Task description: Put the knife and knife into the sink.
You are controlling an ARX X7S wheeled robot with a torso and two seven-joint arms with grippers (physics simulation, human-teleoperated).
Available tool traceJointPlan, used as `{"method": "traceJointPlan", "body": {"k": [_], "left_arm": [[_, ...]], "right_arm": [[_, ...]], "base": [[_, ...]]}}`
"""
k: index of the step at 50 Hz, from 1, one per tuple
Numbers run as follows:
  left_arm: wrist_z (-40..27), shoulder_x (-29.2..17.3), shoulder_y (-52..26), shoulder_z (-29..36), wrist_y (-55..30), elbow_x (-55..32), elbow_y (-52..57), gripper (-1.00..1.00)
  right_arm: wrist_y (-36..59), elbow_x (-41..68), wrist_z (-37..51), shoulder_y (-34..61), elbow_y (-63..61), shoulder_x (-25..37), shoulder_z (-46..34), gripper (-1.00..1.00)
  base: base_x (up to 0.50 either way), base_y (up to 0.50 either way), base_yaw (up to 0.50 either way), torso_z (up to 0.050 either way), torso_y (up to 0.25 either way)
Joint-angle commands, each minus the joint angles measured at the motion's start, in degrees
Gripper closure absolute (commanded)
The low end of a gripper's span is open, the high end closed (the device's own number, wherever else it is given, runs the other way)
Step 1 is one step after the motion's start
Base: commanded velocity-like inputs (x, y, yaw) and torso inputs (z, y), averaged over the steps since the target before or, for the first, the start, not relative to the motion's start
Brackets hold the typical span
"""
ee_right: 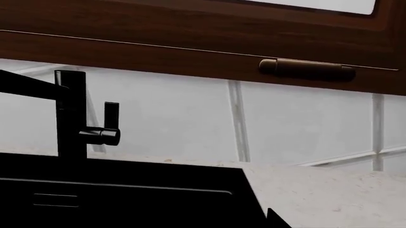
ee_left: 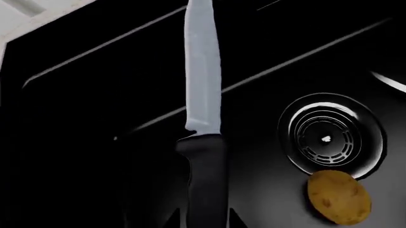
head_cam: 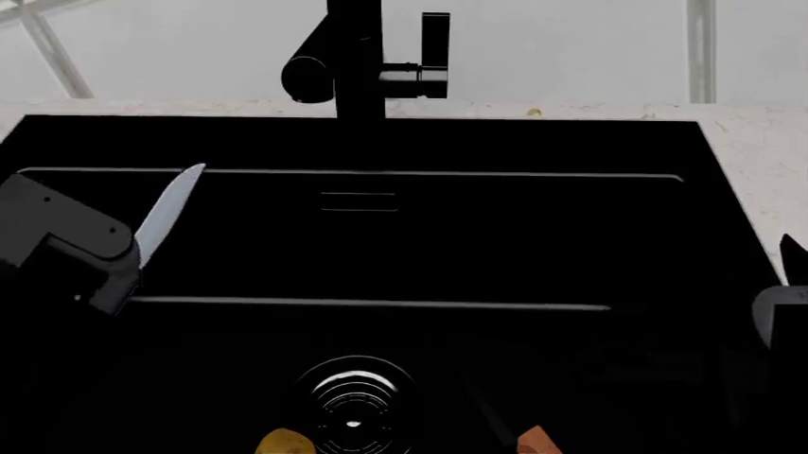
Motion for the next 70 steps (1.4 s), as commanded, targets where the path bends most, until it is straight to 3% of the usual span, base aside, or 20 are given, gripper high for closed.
{"method": "traceJointPlan", "body": {"k": [1, 4, 5, 12, 39, 40, 60, 70], "left_arm": [[7.1, 1.3, 3.6, 6.8, 4.2, 5.5, -6.5, 1.00], [8.4, 1.6, 4.7, 7.9, 5.6, 6.7, -8.4, 1.00], [11.6, 2.9, 8.6, 11.5, 5.9, 7.8, -11.5, 1.00], [14.0, 3.2, 9.7, 15.1, 6.5, 10.0, -12.4, 1.00], [16.5, 4.6, 10.8, 19.1, 6.7, 11.6, -15.8, 1.00], [16.2, 4.6, 10.6, 19.0, 6.5, 11.6, -16.0, -1.00], [11.7, 1.6, 6.7, 14.5, 5.7, 9.3, -11.7, -1.00], [4.3, -2.8, 0.4, 3.8, 4.4, 1.9, -3.4, -1.00]], "right_arm": [[-0.1, -0.1, -0.2, 0.0, 0.0, -0.2, 0.0, -1.00], [-0.3, -0.2, -0.2, -0.3, 0.1, -0.3, 0.0, -1.00], [-0.3, -0.1, -0.2, -0.3, 0.1, -0.3, 0.0, -1.00], [-0.8, 0.0, 0.1, -1.1, -0.2, 0.1, 0.5, -1.00], [-1.6, 0.3, 0.1, -2.1, -0.5, 0.4, 1.4, -1.00], [-1.6, 0.3, 0.1, -2.1, -0.5, 0.4, 1.4, -1.00], [-1.8, -0.2, -0.6, -1.9, 0.1, -0.4, 1.0, -1.00], [-1.9, 0.1, -0.4, -2.3, -0.2, 0.1, 1.5, -1.00]], "base": [[0.00, 0.00, 0.00, 0.000, 0.000], [0.00, 0.00, 0.00, 0.000, 0.000], [0.00, 0.00, 0.00, 0.000, 0.000], [0.00, 0.00, 0.00, 0.000, 0.000], [0.00, 0.00, 0.00, -0.002, 0.000], [0.00, 0.00, 0.00, 0.000, 0.000], [0.00, 0.00, 0.00, -0.002, 0.000], [0.00, 0.00, 0.00, 0.000, 0.000]]}}
